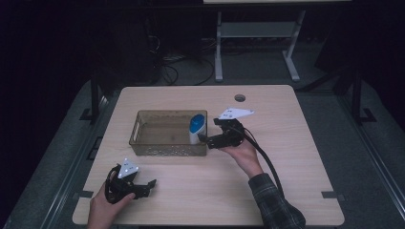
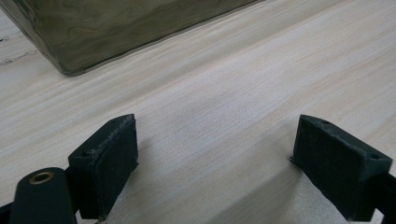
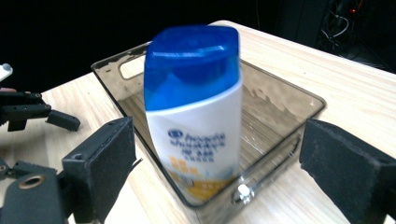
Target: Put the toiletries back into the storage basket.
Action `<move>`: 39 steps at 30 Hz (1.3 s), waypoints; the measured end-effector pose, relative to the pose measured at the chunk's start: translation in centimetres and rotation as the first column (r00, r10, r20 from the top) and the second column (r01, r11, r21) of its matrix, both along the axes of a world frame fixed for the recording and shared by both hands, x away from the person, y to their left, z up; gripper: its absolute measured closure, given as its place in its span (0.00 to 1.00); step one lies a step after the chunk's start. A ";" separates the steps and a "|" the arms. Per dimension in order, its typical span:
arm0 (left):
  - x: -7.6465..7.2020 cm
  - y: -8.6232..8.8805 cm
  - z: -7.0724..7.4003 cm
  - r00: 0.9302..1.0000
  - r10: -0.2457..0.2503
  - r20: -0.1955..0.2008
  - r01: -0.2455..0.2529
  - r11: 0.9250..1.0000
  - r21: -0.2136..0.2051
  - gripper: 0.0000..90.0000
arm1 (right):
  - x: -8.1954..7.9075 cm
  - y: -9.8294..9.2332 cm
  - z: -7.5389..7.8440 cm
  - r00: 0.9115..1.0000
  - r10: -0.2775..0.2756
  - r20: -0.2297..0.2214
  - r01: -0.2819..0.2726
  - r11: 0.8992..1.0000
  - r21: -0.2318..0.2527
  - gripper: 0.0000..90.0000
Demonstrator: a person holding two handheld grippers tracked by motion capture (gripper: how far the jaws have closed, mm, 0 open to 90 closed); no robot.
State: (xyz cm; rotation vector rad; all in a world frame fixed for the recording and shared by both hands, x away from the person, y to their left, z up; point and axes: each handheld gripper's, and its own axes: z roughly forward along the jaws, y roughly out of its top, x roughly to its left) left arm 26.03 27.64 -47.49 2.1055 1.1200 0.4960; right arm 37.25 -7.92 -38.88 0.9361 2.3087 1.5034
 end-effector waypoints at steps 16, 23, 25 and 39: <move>0.0 0.0 0.0 1.000 0.003 -0.001 -0.003 1.000 -0.002 0.14 | -2.2 -5.2 -1.2 0.998 -0.068 -0.019 0.067 0.997 -0.022 0.12; 0.0 0.0 0.0 1.000 0.002 0.000 -0.003 1.000 -0.001 0.14 | -3.0 -6.9 -1.6 0.996 -0.088 -0.034 0.087 0.996 -0.035 0.12; 0.0 0.0 0.0 1.000 0.004 -0.001 -0.004 1.000 -0.002 0.14 | -3.3 -7.4 -1.8 0.995 -0.094 -0.038 0.093 0.995 -0.038 0.12; 0.0 0.0 0.0 1.000 0.005 0.001 -0.005 1.000 -0.003 0.14 | -5.9 -11.3 -3.4 0.986 -0.127 -0.103 0.121 0.990 -0.066 0.11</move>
